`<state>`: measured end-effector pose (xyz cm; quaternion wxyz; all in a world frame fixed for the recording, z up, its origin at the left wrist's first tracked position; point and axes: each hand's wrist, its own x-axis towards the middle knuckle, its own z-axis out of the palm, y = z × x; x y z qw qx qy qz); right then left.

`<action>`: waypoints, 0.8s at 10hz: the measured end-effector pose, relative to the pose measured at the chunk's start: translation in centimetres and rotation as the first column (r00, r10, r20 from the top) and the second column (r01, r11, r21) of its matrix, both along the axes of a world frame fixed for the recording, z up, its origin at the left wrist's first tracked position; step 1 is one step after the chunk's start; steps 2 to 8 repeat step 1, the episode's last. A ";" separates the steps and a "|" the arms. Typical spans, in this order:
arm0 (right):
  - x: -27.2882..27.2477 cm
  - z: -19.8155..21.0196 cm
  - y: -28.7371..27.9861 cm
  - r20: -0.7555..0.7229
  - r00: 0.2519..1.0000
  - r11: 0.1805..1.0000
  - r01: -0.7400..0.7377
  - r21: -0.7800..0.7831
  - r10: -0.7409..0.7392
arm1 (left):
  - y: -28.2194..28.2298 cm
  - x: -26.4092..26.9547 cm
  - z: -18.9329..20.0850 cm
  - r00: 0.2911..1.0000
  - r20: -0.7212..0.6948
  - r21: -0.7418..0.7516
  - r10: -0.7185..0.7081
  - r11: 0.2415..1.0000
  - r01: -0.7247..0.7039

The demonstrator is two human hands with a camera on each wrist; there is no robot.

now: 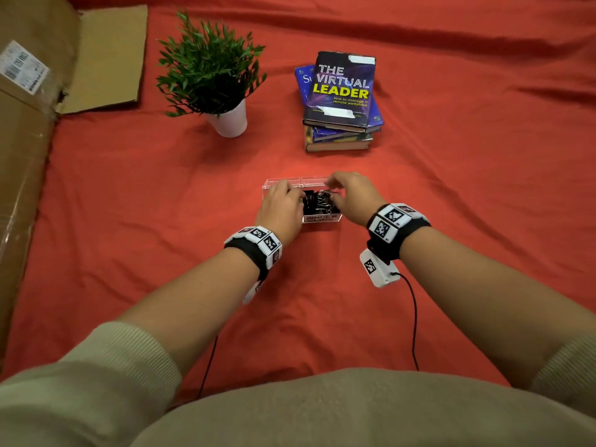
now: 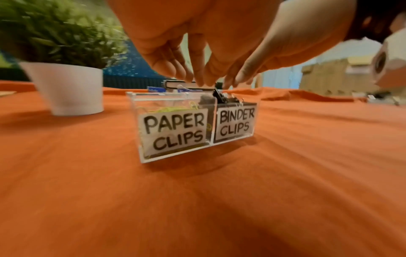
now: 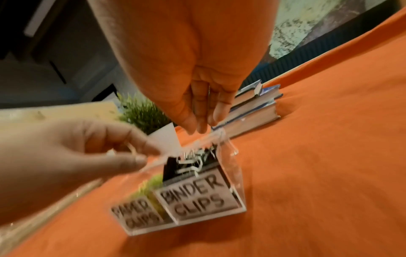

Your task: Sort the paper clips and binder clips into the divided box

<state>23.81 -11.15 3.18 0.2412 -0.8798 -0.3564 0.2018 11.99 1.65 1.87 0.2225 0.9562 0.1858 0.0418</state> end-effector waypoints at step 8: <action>1.1 2.6 -1.3 0.046 0.996 0.988 0.069 0.139 -0.076 | 1.3 -3.4 -0.8 0.993 0.091 -0.079 0.082 0.994 -0.075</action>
